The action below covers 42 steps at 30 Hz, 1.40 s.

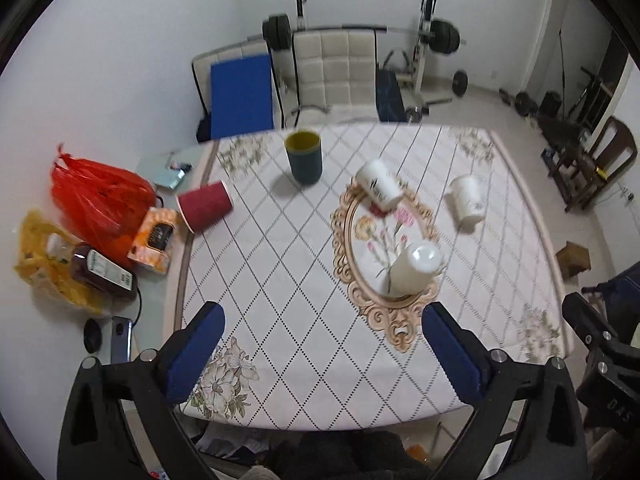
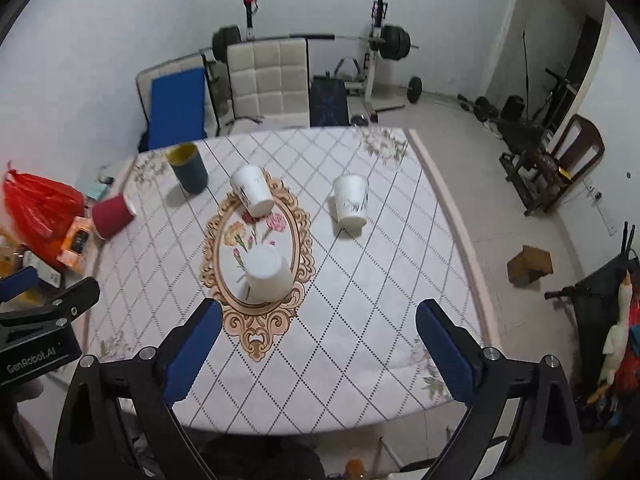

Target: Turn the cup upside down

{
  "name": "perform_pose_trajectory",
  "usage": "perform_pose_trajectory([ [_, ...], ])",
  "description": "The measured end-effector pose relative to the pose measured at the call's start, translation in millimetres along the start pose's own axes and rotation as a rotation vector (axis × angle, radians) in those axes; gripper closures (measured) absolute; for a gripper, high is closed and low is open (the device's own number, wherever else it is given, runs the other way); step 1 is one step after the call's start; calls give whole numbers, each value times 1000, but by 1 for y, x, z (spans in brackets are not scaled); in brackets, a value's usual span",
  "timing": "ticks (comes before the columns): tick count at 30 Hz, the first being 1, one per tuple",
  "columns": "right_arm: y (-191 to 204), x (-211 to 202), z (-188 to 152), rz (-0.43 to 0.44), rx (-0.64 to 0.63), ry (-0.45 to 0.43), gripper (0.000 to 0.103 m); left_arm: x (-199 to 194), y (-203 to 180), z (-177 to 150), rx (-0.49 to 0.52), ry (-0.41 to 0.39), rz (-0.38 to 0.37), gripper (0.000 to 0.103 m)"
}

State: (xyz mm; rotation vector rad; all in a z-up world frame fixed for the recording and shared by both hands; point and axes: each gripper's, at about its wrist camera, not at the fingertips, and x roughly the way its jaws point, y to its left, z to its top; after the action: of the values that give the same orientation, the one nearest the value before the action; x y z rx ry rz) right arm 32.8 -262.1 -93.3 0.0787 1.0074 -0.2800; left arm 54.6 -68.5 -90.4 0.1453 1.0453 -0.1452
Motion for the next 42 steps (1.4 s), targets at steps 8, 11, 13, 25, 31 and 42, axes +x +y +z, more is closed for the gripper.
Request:
perform_pose_trajectory([
  [8, -20, -96, -7, 0, -30, -101, 4, -77, -9, -16, -34, -97, 11, 2],
  [11, -27, -124, -11, 10, -36, -125, 4, -99, -14, -24, -38, -121, 20, 2],
  [13, -31, -139, -14, 12, -39, -141, 4, -109, -17, -29, -39, -130, 24, 2],
  [25, -50, -189, -22, 26, -46, -178, 4, -145, -30, -44, -47, -165, 32, 2],
  [31, -55, -193, -26, 32, -55, -185, 4, -149, -36, -47, -46, -163, 28, 2],
  [42, -58, -191, -27, 43, -64, -179, 4, -153, -39, -55, -62, -153, 19, 2],
])
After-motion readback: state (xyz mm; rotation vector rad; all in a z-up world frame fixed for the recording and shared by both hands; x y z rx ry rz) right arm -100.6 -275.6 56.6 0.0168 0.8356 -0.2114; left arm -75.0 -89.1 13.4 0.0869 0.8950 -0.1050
